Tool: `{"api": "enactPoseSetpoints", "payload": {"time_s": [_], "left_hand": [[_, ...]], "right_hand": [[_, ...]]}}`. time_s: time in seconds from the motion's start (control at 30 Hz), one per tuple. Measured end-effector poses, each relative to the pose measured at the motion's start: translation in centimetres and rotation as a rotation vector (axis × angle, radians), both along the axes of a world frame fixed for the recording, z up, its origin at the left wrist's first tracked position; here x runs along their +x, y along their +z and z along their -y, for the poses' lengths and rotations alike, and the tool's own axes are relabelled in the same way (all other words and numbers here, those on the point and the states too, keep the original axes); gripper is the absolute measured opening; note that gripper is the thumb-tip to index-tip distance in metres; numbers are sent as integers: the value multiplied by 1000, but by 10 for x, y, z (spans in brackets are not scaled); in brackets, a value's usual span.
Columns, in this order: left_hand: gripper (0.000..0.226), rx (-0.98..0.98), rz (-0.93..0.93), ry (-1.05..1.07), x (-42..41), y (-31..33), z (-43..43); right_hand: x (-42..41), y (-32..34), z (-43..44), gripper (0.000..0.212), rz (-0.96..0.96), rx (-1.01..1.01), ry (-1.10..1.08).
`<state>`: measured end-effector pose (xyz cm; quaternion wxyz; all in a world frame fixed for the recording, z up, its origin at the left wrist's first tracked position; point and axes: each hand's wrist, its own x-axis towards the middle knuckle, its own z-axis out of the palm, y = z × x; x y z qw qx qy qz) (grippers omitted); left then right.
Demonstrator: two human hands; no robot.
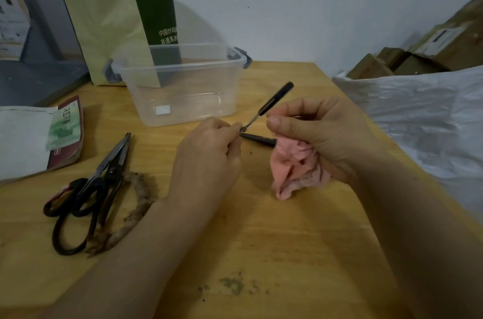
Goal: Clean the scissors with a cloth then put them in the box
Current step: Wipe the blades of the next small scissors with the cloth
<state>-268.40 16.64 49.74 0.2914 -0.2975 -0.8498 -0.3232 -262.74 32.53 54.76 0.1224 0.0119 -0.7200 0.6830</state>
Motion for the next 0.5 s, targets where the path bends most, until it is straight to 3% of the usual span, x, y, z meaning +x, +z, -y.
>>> {"api": "enactPoseSetpoints", "payload": {"time_s": [0.13, 0.27, 0.5], "left_hand": [[14, -63, 1, 42, -1, 0, 1], [20, -148, 55, 107, -1, 0, 1], [26, -216, 70, 102, 2, 0, -1]], "right_hand": [[-1, -1, 1, 18, -162, 48, 66], [-4, -8, 8, 24, -451, 344, -77], [-27, -41, 7, 14, -361, 949, -243]]}}
